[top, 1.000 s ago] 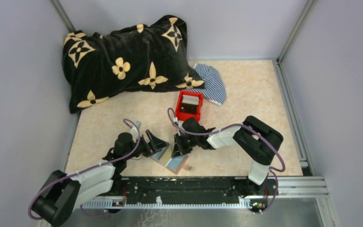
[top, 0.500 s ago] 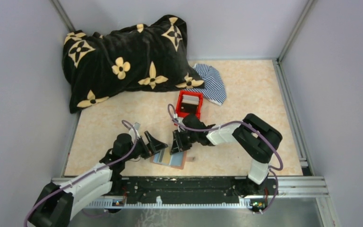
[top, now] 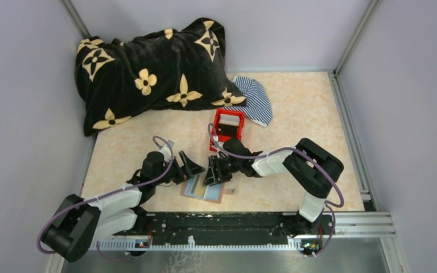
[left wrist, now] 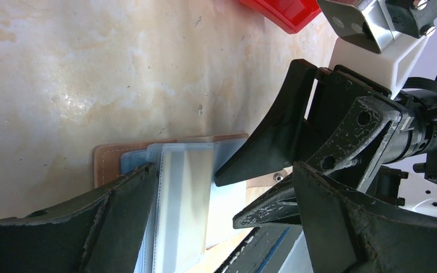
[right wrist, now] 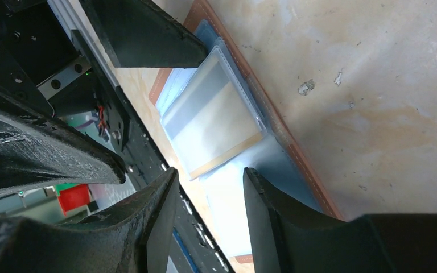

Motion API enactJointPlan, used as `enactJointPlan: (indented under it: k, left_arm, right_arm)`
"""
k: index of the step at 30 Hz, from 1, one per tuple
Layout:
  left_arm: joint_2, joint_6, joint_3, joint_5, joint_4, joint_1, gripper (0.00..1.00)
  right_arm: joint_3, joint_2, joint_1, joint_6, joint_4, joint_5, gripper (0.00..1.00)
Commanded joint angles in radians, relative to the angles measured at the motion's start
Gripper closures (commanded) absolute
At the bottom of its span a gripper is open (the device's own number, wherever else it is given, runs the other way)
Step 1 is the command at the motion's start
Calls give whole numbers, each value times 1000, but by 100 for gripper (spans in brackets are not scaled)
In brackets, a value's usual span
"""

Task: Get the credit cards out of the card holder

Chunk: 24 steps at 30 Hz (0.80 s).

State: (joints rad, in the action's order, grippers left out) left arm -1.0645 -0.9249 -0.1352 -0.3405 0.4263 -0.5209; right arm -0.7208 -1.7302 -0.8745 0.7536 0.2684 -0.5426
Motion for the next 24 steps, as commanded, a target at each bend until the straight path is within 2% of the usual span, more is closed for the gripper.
enactJointPlan:
  k: [1, 8, 13, 15, 17, 21, 24]
  left_arm:
    - [-46, 18, 37, 18, -59, -1, 4]
    - [-19, 20, 50, 12, -101, -2, 5]
    - [2, 12, 68, 15, -104, -4, 8]
    - [8, 10, 72, 15, -105, -4, 8]
    - [19, 12, 72, 24, -122, -4, 8]
    - [111, 55, 45, 89, -257, -4, 9]
    - [215, 89, 4, 189, -368, -3, 9]
  right_arm:
    - [-37, -10, 2, 17, -1, 12, 53]
    - [-77, -59, -10, 28, 47, -11, 54]
    - [-82, -87, -19, 52, 96, -28, 59]
    - [-81, -91, -23, 54, 98, -26, 64]
    - [-77, -82, -24, 56, 102, -20, 75]
    - [-83, -69, -27, 36, 87, -1, 91]
    - [-86, -84, -27, 24, 82, 10, 95]
